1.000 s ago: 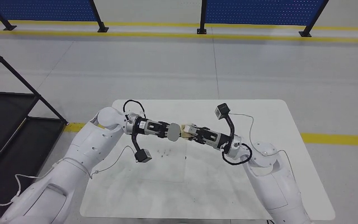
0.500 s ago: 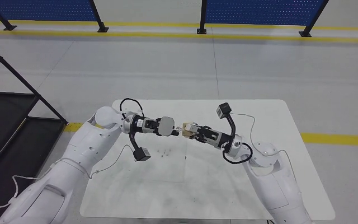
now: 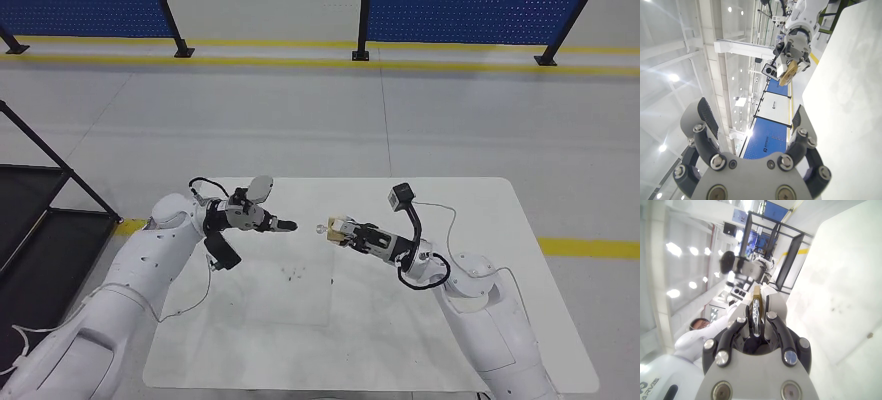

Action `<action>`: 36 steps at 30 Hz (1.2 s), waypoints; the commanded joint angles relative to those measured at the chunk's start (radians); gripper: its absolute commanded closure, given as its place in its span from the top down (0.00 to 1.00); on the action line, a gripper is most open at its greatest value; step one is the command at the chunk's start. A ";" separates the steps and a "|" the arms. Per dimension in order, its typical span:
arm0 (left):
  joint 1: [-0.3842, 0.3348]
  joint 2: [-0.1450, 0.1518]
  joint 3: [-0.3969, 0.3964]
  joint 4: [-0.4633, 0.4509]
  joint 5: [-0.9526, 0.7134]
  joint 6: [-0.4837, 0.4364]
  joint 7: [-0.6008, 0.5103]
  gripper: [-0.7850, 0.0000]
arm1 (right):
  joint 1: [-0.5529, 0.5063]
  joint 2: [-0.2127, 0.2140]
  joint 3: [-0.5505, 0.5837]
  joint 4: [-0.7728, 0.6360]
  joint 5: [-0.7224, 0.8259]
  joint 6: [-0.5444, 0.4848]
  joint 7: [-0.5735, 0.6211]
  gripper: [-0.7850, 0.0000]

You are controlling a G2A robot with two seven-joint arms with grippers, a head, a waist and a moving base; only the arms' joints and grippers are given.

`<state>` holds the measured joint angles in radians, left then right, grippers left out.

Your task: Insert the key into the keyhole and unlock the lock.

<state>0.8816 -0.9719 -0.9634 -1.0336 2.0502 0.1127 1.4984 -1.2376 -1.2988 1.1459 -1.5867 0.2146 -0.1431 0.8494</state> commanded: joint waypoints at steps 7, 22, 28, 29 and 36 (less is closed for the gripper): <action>0.003 0.002 -0.013 0.014 -0.083 -0.217 -0.112 1.00 | 0.000 0.000 0.000 0.000 0.000 0.000 0.000 0.00; -0.058 -0.017 -0.076 0.193 -0.798 -1.125 -0.861 1.00 | 0.000 0.000 0.000 0.000 0.000 0.000 0.000 0.00; -0.059 -0.024 -0.042 0.195 -0.898 -1.125 -0.963 1.00 | 0.000 0.000 0.000 0.000 0.000 0.000 0.000 0.00; -0.059 -0.024 -0.042 0.195 -0.898 -1.125 -0.963 1.00 | 0.000 0.000 0.000 0.000 0.000 0.000 0.000 0.00; -0.044 -0.026 -0.034 0.192 -0.953 -1.125 -0.992 1.00 | 0.000 0.000 0.000 0.000 0.000 0.000 0.000 0.00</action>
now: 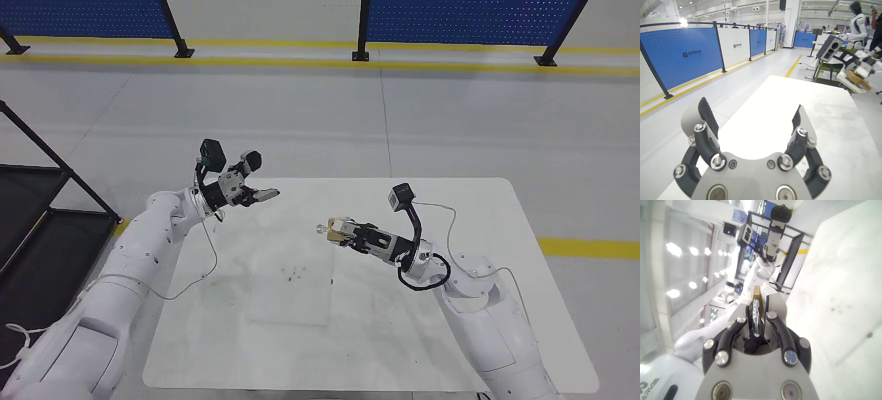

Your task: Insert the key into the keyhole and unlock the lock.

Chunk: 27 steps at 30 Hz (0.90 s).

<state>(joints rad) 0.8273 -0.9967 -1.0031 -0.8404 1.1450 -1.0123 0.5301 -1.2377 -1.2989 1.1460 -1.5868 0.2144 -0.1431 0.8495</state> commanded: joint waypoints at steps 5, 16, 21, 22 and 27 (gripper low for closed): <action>-0.001 0.011 0.073 -0.064 -0.482 0.000 -0.391 1.00 | 0.000 0.000 0.000 0.000 0.000 0.000 0.000 0.00; -0.095 0.079 0.118 -0.150 -1.622 0.288 -1.606 1.00 | 0.000 0.000 0.000 0.000 0.000 0.000 0.000 0.00; -0.101 0.075 0.127 -0.132 -1.819 0.522 -1.852 1.00 | 0.000 0.000 0.000 0.000 0.000 0.000 0.000 0.00; -0.103 0.071 0.131 -0.131 -1.845 0.549 -1.882 1.00 | 0.000 0.000 0.000 0.000 0.000 0.000 0.000 0.00; -0.101 0.047 0.161 -0.105 -1.950 0.665 -1.994 1.00 | 0.000 0.000 0.000 0.000 0.000 0.000 0.000 0.00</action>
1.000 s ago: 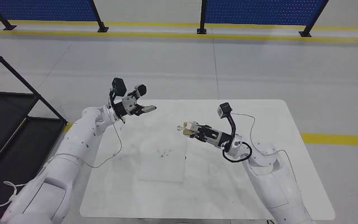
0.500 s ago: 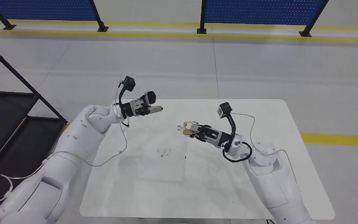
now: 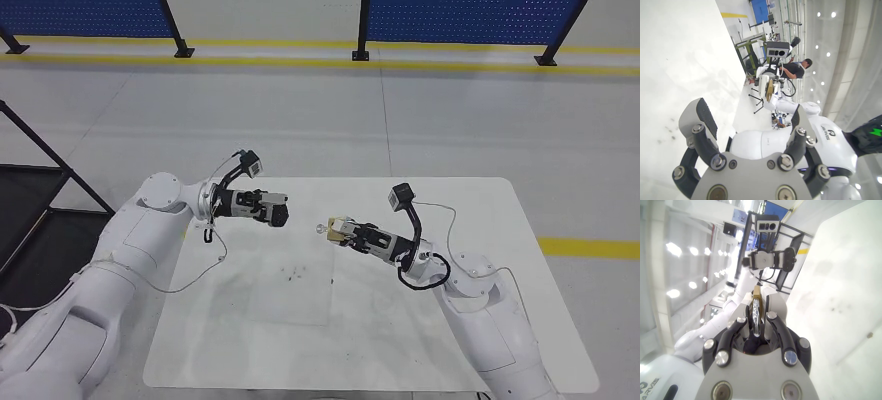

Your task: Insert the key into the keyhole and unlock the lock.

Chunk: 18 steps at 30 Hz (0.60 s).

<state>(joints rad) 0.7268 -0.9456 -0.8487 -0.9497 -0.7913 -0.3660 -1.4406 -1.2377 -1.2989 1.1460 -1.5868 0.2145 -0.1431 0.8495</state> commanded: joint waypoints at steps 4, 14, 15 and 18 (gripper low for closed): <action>0.008 -0.022 0.025 0.005 -0.081 0.075 -0.089 1.00 | 0.000 0.000 0.000 0.000 0.000 0.000 0.000 0.00; 0.008 -0.022 0.025 0.005 -0.081 0.075 -0.089 1.00 | 0.000 0.000 0.000 0.000 0.000 0.000 0.000 0.00; 0.013 -0.022 0.025 -0.004 -0.075 0.077 -0.074 1.00 | 0.000 0.000 0.000 0.000 0.000 0.000 0.000 0.00; 0.065 -0.029 0.037 -0.050 -0.166 0.151 -0.095 1.00 | 0.000 0.000 0.000 0.000 0.000 0.000 0.000 0.00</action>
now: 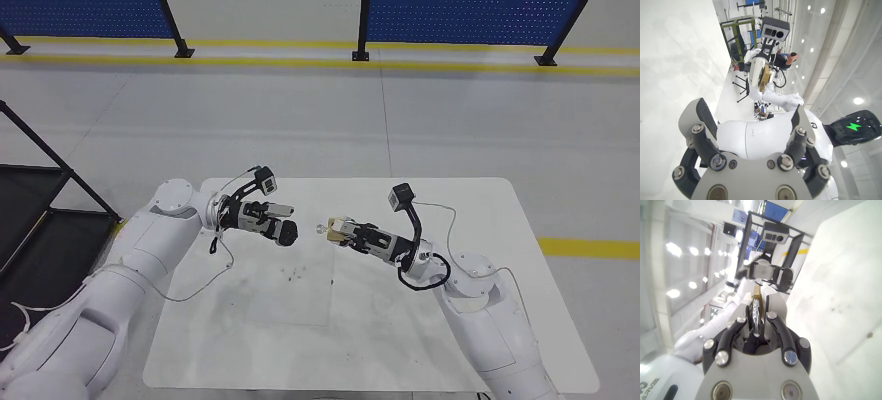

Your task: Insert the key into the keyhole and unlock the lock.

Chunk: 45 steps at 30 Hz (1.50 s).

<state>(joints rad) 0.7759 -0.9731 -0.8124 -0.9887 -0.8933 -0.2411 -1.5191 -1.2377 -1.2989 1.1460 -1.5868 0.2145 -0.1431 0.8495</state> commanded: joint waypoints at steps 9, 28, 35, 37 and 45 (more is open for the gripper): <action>0.079 0.002 0.039 -0.027 -0.090 -0.043 -0.017 1.00 | -0.025 0.006 -0.029 0.002 -0.124 0.001 -0.053 0.00; 0.092 -0.052 0.016 0.019 -0.056 -0.095 0.035 1.00 | -0.061 0.015 -0.043 -0.002 -0.043 0.018 -0.034 0.00; 0.098 -0.052 0.007 0.012 -0.054 -0.104 0.073 1.00 | -0.056 0.018 -0.046 0.010 0.011 0.028 0.006 0.00; 0.106 -0.052 -0.008 -0.001 -0.047 -0.132 0.088 1.00 | -0.052 0.019 -0.049 0.014 0.023 0.032 0.013 0.00; 0.134 -0.049 -0.046 -0.059 -0.011 -0.138 0.078 1.00 | -0.044 0.020 -0.053 0.021 0.056 0.044 0.034 0.00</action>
<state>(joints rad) 0.9065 -1.0224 -0.8557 -1.0441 -0.9103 -0.3791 -1.4412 -1.2810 -1.2791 1.0933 -1.5652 0.2708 -0.0988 0.8846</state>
